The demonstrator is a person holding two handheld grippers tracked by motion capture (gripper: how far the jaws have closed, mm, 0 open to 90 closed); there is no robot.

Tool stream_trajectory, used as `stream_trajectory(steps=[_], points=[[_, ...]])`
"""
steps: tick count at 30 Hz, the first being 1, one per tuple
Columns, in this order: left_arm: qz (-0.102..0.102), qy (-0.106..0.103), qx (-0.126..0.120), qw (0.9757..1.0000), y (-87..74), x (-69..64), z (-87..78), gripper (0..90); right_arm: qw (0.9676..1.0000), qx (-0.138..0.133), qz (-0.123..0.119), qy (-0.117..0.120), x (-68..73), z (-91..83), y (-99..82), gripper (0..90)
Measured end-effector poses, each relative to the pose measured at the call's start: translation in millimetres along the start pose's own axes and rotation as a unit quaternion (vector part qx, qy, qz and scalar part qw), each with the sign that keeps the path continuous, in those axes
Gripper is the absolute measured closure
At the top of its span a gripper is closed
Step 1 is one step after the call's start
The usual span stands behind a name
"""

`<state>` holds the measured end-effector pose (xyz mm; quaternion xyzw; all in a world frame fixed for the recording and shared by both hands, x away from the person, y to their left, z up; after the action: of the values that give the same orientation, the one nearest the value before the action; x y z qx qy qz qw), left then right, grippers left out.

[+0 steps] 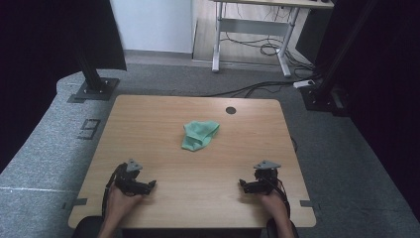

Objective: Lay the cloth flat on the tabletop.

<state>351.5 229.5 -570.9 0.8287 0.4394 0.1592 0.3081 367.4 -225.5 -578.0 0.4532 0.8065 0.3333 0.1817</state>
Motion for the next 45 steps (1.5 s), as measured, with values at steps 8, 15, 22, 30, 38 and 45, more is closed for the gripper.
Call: stream_trajectory(steps=[8,15,22,30,38,45], points=[[0.011,-0.01,0.0,0.9999,3.2,-3.9,2.7,1.7,1.0,0.0,0.001,0.0,0.2,0.2,0.2,0.0],[0.01,-0.009,0.002,0.9999,3.9,-4.7,3.5,0.4,1.0,0.0,0.002,0.0,0.3,0.5,0.5,0.0],[0.005,-0.005,0.002,1.0,4.6,-5.9,4.3,0.0,1.0,0.0,0.002,0.0,0.3,0.5,0.5,0.0],[-0.009,-0.008,0.003,0.9999,6.9,-3.8,4.6,0.0,1.0,0.0,0.002,0.0,0.3,0.5,0.5,0.0],[-0.015,-0.016,0.001,0.9998,11.6,-3.2,2.2,0.3,1.0,0.0,0.002,0.0,0.2,0.6,0.6,0.0],[-0.02,-0.04,-0.003,0.999,22.9,-5.8,0.2,0.0,1.0,0.0,0.002,0.0,0.3,0.6,0.6,0.0]])
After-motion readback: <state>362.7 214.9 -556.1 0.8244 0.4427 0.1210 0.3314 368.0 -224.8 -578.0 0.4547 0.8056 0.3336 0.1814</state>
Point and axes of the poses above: each handheld gripper's, and its own axes: z roughly forward along the jaws, y roughly out of its top, x roughly to its left, the point moved 3 cm from there along z, roughly forward along the jaws, and after that the axes turned 1 degree about x, right-handed, at the moved point
